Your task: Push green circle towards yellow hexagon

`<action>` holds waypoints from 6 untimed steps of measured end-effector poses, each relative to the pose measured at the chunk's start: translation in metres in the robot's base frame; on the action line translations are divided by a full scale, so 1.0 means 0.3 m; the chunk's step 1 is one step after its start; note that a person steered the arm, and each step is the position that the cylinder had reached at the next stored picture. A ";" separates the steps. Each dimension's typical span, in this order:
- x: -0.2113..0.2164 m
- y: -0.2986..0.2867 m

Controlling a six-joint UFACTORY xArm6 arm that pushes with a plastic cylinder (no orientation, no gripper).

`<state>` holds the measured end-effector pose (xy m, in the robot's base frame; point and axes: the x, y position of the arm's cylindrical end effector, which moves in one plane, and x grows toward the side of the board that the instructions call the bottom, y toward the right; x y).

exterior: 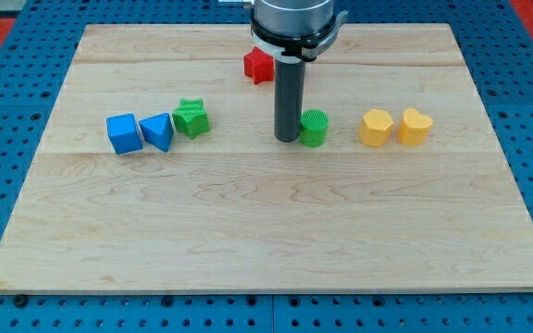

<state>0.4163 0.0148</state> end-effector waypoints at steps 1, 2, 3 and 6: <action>-0.019 -0.063; -0.043 -0.043; -0.057 -0.009; -0.061 0.102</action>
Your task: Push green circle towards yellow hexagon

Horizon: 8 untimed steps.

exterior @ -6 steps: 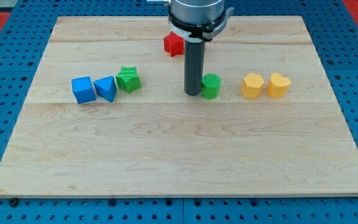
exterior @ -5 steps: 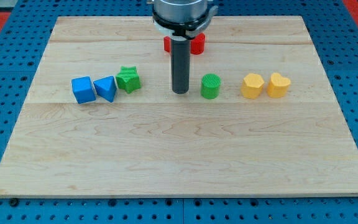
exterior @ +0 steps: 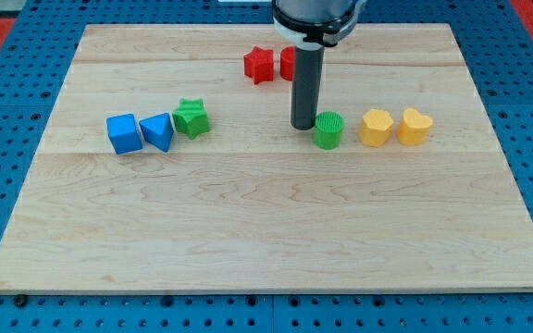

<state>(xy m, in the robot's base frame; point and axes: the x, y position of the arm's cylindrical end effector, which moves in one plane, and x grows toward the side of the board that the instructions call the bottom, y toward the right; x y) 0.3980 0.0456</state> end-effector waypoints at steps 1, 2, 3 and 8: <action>0.000 0.000; -0.006 -0.048; 0.023 -0.141; 0.068 0.027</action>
<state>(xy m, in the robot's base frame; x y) 0.4185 0.0538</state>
